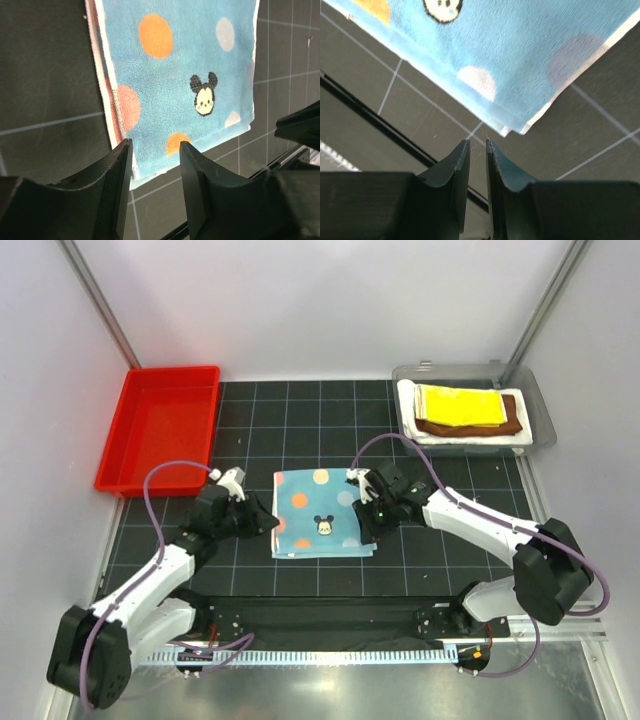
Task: Fold and stack the towels
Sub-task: Fold the towel
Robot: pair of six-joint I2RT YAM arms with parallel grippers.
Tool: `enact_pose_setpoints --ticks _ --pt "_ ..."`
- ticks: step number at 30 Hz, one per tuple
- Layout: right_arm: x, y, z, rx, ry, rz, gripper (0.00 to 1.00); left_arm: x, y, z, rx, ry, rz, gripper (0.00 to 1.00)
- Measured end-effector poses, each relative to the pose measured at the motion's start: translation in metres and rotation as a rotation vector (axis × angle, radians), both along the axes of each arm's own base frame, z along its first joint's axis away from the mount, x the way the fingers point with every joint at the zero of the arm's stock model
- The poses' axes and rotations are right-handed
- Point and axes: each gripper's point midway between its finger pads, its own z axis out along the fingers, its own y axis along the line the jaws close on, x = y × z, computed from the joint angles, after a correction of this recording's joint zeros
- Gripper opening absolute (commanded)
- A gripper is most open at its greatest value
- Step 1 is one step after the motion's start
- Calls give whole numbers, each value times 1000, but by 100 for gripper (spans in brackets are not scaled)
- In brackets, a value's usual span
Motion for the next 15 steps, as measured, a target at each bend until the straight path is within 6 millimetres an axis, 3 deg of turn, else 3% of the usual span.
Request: enact_pose_setpoints --ticks 7,15 --pt "-10 3 11 50 47 -80 28 0 10 20 -4 15 93 47" --pt "22 -17 3 -21 6 -423 31 -17 4 -24 47 238 77 43"
